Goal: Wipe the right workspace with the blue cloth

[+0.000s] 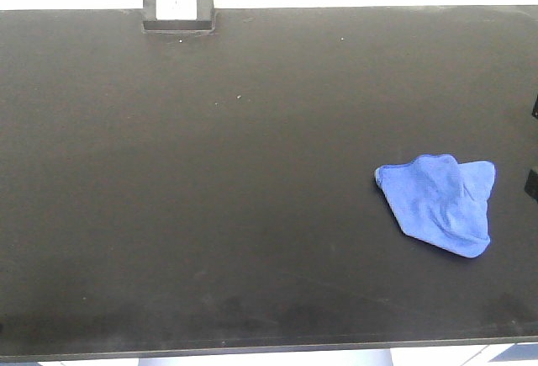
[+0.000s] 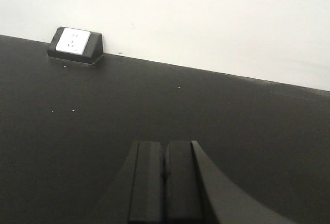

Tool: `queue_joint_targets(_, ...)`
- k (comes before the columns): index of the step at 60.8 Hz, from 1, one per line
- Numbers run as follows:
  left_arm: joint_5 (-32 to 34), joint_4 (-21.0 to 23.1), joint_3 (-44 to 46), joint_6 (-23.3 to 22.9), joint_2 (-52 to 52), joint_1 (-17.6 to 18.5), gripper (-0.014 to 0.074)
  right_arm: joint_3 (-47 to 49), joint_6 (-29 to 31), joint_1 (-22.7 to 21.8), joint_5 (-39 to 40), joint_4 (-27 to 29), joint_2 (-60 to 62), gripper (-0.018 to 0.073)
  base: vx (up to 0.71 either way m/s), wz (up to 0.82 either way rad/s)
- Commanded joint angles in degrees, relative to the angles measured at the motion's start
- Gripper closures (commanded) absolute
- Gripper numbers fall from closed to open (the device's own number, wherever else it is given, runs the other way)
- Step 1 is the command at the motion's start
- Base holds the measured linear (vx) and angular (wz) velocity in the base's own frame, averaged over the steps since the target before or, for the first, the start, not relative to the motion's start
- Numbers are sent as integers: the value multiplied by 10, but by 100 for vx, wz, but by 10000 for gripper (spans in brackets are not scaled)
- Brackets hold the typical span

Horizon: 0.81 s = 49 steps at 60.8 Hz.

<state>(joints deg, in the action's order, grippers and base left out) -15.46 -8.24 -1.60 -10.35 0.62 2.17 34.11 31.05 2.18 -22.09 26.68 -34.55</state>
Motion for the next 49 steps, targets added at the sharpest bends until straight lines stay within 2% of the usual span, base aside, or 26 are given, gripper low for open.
queue_joint_targets(1, 49, -1, -17, -5, 8, 3, 602, 18, 0, -2, 37, 7, -3, 568, 0, 0)
queue_joint_targets(41, 49, -1, -17, -5, 8, 3, 602, 18, 0, -2, 35, 5, -3, 567, 0, 0)
queue_joint_targets(49, 49, -1, -17, -5, 8, 3, 602, 18, -10, -2, 35, -45, 2, 567, 0, 0)
